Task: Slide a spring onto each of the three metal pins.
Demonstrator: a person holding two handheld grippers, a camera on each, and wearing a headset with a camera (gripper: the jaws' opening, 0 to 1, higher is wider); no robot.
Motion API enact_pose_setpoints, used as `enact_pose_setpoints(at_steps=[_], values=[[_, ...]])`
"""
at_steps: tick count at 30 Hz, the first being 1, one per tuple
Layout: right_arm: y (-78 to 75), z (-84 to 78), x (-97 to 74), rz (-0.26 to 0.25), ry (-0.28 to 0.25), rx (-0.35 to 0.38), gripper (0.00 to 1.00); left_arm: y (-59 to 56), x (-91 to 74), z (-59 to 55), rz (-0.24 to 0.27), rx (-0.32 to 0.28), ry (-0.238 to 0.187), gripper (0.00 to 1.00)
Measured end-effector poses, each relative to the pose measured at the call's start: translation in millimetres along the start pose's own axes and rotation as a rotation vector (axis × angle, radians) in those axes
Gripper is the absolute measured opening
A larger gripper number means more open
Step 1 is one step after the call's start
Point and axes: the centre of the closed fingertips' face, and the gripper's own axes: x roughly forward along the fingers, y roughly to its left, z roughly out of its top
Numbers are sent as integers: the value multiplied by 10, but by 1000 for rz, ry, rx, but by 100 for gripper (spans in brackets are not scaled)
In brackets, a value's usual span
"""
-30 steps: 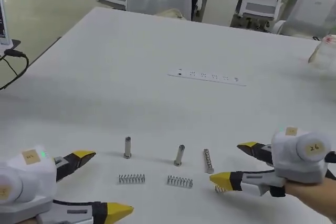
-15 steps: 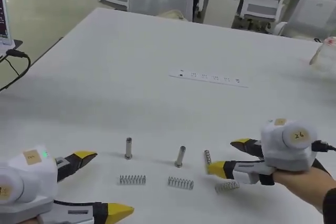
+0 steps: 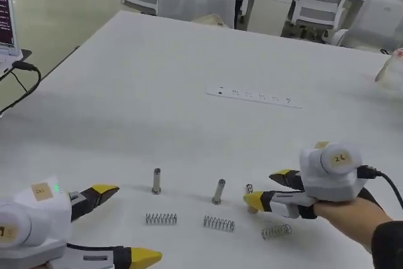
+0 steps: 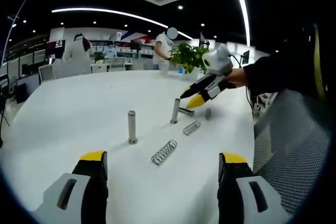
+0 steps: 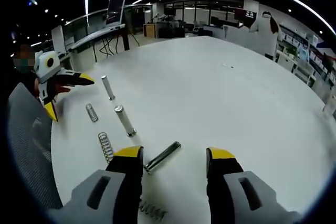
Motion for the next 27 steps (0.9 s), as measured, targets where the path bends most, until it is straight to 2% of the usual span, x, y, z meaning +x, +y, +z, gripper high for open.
enact_pose_setpoints(at_steps=[9,16,27], values=[[22,-31,75,-10,38,16,43,-9,-3,1,-1,-4,1,83],[23,-53,117,-17,78,15,31,-2,0,0,0,-5,-1,82],[21,-62,171,-36,116,20,22,7,-9,-11,4,-9,-1,81]])
